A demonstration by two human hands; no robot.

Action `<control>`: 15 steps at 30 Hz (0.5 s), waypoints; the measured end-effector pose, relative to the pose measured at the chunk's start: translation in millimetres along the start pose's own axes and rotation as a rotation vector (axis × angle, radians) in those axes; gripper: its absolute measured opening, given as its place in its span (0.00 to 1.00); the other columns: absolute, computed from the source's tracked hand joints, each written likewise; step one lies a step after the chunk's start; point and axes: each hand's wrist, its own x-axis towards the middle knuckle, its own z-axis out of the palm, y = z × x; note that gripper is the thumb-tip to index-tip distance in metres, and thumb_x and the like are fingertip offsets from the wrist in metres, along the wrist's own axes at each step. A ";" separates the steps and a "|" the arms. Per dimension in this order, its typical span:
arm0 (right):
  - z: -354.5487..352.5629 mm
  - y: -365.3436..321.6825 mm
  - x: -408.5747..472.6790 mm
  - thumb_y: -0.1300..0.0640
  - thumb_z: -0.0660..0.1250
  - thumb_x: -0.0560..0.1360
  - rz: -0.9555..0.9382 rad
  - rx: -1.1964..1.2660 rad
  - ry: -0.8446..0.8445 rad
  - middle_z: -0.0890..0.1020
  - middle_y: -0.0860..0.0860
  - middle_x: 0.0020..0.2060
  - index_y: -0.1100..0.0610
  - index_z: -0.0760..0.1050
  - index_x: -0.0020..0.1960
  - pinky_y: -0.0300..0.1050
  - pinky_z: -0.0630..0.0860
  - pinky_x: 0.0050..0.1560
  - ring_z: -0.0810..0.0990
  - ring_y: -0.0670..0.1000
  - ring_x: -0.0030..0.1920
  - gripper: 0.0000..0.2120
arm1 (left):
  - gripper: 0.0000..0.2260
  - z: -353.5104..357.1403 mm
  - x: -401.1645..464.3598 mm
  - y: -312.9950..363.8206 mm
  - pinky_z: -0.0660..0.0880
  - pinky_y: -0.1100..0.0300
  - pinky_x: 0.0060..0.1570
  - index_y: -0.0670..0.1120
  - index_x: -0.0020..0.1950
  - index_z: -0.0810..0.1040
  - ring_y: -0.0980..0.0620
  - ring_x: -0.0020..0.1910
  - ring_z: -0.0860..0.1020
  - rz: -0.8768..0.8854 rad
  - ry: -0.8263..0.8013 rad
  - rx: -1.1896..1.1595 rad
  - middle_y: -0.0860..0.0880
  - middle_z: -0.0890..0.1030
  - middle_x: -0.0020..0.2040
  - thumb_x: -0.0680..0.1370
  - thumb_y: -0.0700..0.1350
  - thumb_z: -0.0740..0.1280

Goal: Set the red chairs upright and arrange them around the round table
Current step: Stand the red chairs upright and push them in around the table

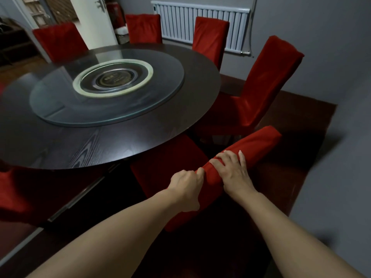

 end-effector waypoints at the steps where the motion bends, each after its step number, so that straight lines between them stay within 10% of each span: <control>1: 0.6 -6.6 0.4 0.67 0.64 0.73 -0.010 -0.002 -0.009 0.64 0.54 0.71 0.52 0.63 0.73 0.59 0.35 0.71 0.54 0.57 0.74 0.30 | 0.28 1.0 -4.1 -5.7 0.70 0.57 0.34 0.43 0.61 0.65 0.46 0.41 0.79 -0.001 -0.004 0.007 0.49 0.73 0.39 0.67 0.48 0.74; 15: 10.0 -44.1 -2.1 0.68 0.63 0.72 -0.085 0.030 -0.018 0.65 0.51 0.68 0.50 0.64 0.71 0.63 0.36 0.71 0.56 0.55 0.72 0.29 | 0.31 14.9 -30.4 -37.3 0.68 0.58 0.31 0.46 0.60 0.64 0.51 0.32 0.71 -0.077 -0.021 0.000 0.52 0.68 0.32 0.64 0.49 0.76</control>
